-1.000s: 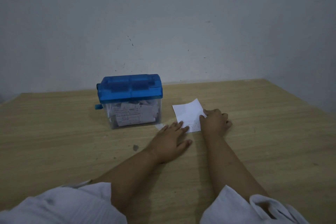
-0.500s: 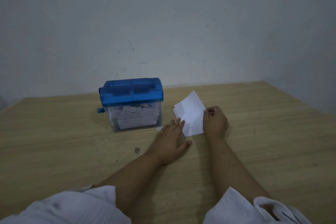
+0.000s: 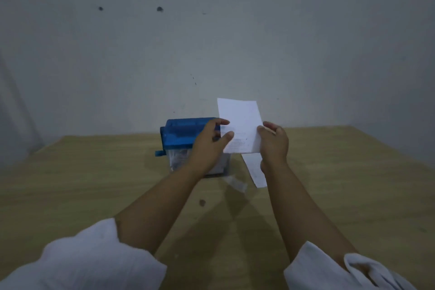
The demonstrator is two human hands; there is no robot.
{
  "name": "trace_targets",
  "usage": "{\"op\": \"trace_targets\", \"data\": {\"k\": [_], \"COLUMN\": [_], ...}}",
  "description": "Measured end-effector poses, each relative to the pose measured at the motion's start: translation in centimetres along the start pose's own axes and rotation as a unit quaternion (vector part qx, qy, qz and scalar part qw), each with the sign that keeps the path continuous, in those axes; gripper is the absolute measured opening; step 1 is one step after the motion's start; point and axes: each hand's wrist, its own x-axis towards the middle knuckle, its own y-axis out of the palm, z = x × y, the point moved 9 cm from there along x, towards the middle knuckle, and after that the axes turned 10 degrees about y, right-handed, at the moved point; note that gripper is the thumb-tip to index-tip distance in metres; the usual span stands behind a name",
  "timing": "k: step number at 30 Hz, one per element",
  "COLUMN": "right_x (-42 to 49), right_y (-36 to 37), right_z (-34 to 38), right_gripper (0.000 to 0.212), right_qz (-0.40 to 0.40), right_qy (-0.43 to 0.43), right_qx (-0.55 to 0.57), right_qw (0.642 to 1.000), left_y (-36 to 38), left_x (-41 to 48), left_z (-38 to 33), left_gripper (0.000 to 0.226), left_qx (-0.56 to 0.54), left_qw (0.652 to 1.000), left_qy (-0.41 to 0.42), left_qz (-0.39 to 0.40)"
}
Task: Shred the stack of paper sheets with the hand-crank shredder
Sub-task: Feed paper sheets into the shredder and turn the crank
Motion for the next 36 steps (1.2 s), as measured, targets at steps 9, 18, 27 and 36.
{"op": "trace_targets", "data": {"k": [9, 18, 27, 36], "right_x": [-2.6, 0.8, 1.5, -0.7], "right_y": [10.6, 14.0, 13.1, 11.8], "right_z": [2.9, 3.6, 0.8, 0.9], "right_gripper": [0.014, 0.015, 0.013, 0.014], "right_qz": [0.235, 0.259, 0.26, 0.261], "right_qy": [-0.046, -0.076, -0.067, -0.076], "right_qx": [-0.143, -0.145, -0.157, -0.158], "right_qw": [0.96, 0.952, 0.95, 0.949], "left_y": [-9.8, -11.5, -10.5, -10.7], "left_x": [3.4, 7.7, 7.4, 5.5], "left_z": [2.6, 4.0, 6.2, 5.6], "left_gripper": [0.014, 0.015, 0.013, 0.012], "left_qx": [-0.004, 0.047, 0.036, 0.036], "left_qw": [0.998, 0.999, 0.999, 0.996], "left_qy": [-0.034, 0.024, -0.011, -0.043], "left_qz": [-0.049, -0.011, 0.035, 0.073]}}
